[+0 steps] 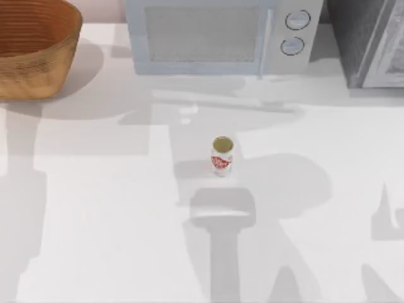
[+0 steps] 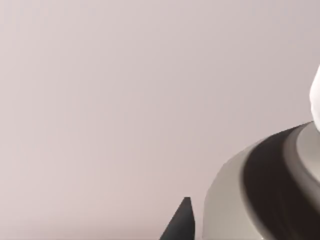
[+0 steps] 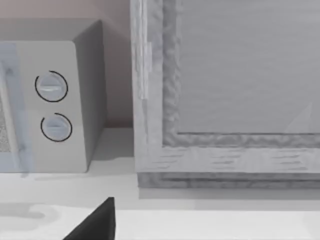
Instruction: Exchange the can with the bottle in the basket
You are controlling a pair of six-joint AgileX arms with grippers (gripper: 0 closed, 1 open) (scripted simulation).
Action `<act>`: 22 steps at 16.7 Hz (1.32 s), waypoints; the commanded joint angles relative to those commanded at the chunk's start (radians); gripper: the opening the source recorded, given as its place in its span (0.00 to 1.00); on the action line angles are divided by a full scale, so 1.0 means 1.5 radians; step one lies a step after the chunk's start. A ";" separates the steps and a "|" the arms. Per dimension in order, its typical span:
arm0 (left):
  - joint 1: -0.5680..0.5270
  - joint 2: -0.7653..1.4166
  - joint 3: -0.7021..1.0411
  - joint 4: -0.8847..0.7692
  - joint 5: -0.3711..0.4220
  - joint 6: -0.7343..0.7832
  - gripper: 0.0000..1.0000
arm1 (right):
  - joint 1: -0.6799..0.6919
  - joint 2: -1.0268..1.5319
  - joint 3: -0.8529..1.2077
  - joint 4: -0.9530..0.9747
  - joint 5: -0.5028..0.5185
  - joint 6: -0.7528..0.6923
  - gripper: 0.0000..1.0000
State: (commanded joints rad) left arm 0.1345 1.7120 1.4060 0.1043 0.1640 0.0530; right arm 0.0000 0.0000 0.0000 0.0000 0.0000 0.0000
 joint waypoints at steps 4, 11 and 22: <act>-0.003 0.033 0.013 0.021 -0.002 -0.001 0.00 | 0.000 0.000 0.000 0.000 0.000 0.000 1.00; -0.009 0.092 0.033 0.059 -0.006 -0.002 0.00 | 0.000 0.000 0.000 0.000 0.000 0.000 1.00; -0.014 0.133 0.046 0.087 -0.009 -0.003 0.15 | 0.000 0.000 0.000 0.000 0.000 0.000 1.00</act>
State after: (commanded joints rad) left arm 0.1132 1.9109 1.4748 0.2343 0.1509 0.0483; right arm 0.0000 0.0000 0.0000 0.0000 0.0000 0.0000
